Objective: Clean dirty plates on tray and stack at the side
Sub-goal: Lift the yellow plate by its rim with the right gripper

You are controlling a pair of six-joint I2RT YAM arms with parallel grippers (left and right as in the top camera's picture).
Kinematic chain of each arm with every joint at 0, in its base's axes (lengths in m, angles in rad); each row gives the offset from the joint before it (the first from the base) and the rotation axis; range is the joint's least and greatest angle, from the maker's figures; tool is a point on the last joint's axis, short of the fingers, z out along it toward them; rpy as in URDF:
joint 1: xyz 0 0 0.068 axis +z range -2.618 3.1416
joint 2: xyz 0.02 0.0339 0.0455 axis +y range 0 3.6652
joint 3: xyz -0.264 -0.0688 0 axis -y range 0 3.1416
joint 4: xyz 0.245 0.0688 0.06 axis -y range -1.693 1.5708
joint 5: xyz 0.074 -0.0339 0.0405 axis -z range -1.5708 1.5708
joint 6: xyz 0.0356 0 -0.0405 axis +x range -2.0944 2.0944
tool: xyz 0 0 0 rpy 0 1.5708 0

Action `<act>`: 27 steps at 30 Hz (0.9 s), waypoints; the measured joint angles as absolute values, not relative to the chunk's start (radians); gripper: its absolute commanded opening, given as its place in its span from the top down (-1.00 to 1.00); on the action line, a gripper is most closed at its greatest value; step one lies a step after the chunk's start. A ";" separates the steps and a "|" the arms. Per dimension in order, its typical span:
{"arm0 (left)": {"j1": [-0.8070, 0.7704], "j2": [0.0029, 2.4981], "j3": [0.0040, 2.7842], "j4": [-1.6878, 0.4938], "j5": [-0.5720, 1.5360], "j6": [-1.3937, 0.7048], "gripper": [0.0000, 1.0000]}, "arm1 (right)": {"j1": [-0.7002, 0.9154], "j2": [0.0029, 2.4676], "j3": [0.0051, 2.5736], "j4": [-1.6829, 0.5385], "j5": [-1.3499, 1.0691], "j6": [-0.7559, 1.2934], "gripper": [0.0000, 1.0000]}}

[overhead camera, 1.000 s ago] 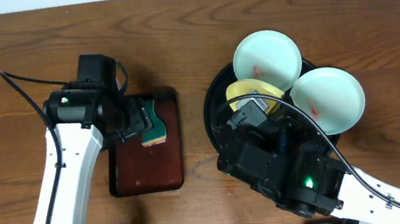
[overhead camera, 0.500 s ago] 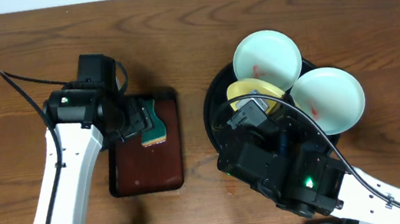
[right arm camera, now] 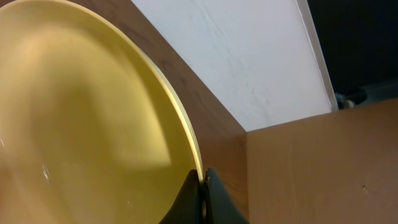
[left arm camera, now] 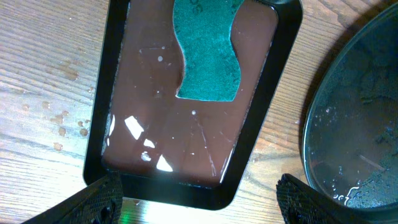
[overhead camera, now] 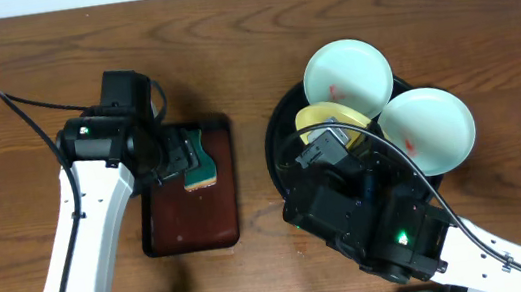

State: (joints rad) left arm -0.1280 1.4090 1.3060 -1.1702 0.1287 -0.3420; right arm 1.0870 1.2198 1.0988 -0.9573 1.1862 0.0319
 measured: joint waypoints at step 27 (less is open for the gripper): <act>-0.128 1.409 1.306 -1.170 0.129 -0.342 -0.61 | 1.050 1.229 1.099 -0.916 1.142 -0.023 0.98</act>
